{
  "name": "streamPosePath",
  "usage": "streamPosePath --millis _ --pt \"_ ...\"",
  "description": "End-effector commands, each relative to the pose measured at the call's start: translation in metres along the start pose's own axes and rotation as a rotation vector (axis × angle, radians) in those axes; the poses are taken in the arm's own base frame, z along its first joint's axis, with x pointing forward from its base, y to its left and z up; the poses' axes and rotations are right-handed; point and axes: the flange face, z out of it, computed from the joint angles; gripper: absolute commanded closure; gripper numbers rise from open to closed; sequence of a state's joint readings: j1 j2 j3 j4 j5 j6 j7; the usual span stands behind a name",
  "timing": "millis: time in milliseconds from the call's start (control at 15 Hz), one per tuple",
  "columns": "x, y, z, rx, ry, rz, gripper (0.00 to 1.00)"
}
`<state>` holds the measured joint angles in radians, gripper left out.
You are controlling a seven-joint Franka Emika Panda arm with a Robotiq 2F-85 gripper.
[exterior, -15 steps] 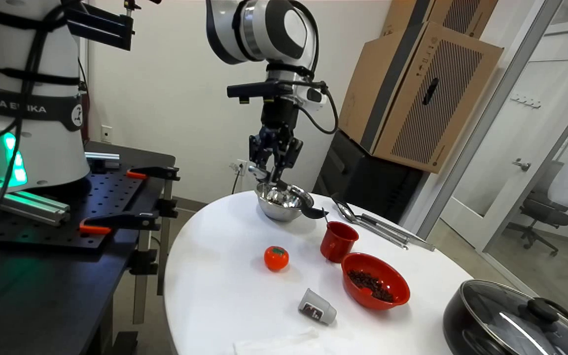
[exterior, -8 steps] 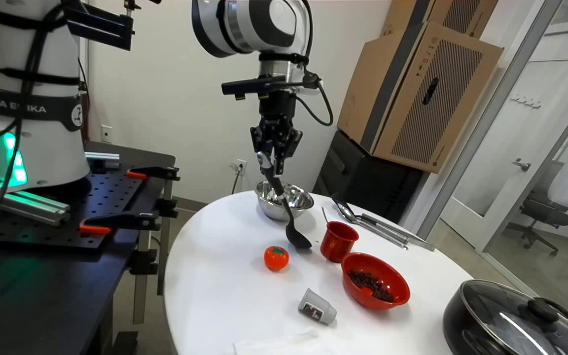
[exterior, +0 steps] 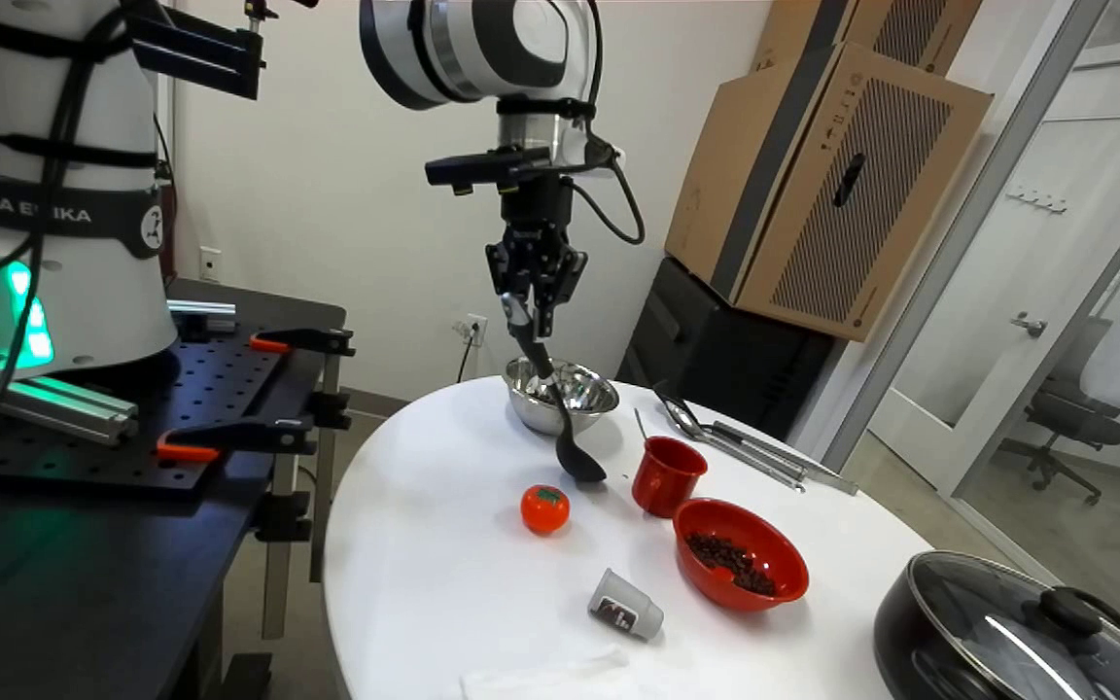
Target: Pick up the spoon and stir the objects in the silver bowl
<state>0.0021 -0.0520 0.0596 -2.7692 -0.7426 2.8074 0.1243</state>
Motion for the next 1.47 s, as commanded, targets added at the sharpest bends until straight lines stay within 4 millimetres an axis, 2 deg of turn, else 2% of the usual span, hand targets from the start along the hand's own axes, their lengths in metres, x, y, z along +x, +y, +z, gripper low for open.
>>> streamPosePath --millis 0,200,400,533,800,1133,1400 --pt "-0.002 -0.016 0.011 0.009 -0.013 -0.041 0.9" --pt "-0.011 -0.034 0.031 0.012 -0.077 -0.087 0.9" --pt "-0.015 -0.045 0.055 -0.003 -0.148 -0.083 0.9" --pt "-0.019 -0.047 0.07 -0.008 -0.2 -0.045 0.9" --pt "-0.019 -0.048 0.088 -0.032 -0.249 0.01 0.9" --pt "-0.004 -0.049 0.125 -0.097 -0.316 0.077 0.9" --pt "0.019 -0.055 0.156 -0.107 -0.355 0.094 0.9"
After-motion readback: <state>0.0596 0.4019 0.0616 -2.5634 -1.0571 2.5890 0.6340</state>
